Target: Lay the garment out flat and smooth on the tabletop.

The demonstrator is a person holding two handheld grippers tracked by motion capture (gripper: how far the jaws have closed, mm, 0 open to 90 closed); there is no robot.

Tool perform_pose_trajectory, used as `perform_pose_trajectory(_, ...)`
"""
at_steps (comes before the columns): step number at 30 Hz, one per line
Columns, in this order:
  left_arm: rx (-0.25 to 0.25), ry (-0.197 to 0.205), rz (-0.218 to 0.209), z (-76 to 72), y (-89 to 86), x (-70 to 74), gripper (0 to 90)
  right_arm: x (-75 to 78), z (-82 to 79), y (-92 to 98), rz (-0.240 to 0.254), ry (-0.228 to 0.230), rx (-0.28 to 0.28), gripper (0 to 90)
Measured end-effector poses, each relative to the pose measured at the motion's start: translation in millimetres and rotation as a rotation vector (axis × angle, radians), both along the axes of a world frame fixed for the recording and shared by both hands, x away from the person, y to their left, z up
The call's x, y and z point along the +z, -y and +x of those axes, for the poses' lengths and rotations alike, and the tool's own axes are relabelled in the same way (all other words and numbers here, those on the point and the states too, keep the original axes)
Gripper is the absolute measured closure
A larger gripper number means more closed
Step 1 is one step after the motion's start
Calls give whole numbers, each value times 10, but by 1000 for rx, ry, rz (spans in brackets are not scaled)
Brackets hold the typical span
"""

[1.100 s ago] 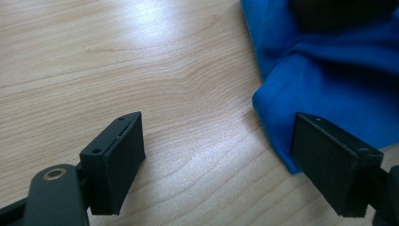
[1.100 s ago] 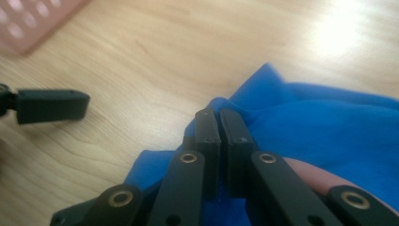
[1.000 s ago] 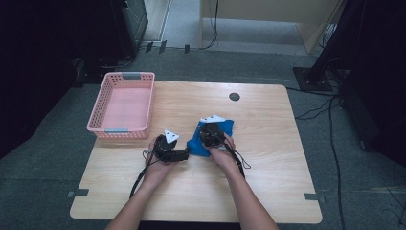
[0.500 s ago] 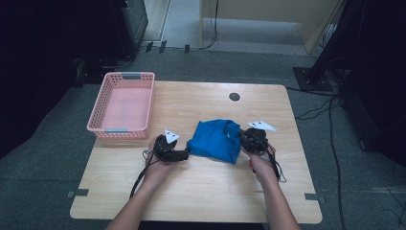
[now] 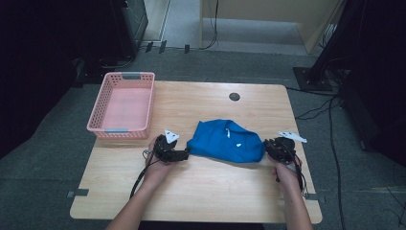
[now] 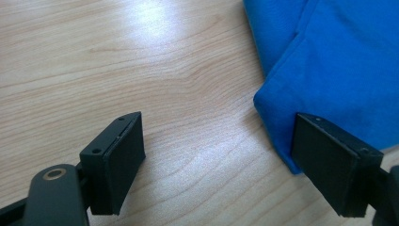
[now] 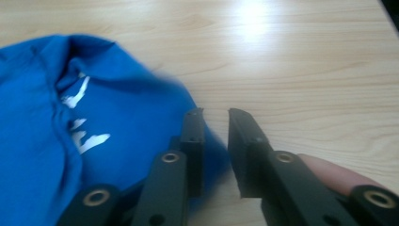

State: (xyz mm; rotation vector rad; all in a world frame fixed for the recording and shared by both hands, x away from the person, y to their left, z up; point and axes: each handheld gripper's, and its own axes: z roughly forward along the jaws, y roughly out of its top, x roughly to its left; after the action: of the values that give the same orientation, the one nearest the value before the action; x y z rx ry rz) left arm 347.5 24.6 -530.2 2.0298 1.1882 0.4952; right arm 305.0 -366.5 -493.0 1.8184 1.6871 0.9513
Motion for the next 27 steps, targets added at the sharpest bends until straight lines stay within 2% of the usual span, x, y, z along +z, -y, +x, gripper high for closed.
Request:
perform_pose_trajectory(3, 0, 0, -1, 0, 0, 0, 186, 28, -5, 71, 16, 20, -24, 725)
perform_pose_trajectory(5, 0, 1, -1, 0, 0, 0, 186, 43, 10, 52, 18, 32, -5, 688)
perform_pose_trajectory(7, 1, 0, 0, 0, 0, 0, 185, 27, 61, -39, 0, 50, 49, 589)
perform_pose_trajectory(10, 3, 1, 1, 1, 0, -1, 186, -26, 140, -150, -34, 72, 76, 492)
perform_pose_trajectory(13, 11, 2, 3, 1, 2, -1, 186, -113, 252, -233, -69, 44, 84, 411)
perform_pose_trajectory(16, 15, 3, 2, 2, 2, -2, 186, -235, 343, -276, -112, 20, 78, 393)
perform_pose_trajectory(17, 15, 3, 2, 2, 2, -2, 186, -235, 343, -276, -112, 20, 78, 393)
perform_pose_trajectory(20, 15, 2, 1, 2, 0, -1, 186, -374, 410, -249, -197, 6, 65, 346)
perform_pose_trajectory(22, 15, 2, 1, 3, -1, -1, 186, -391, 413, -224, -202, 15, 60, 332)
perform_pose_trajectory(23, 15, 2, 1, 3, 0, -2, 186, -400, 418, -168, -178, 20, 55, 333)
perform_pose_trajectory(24, 14, 2, 1, 4, -1, -1, 186, -400, 416, -153, -175, 18, 47, 332)
perform_pose_trajectory(27, 17, 2, 2, 4, -1, -1, 186, -402, 404, -145, -182, 20, 58, 330)
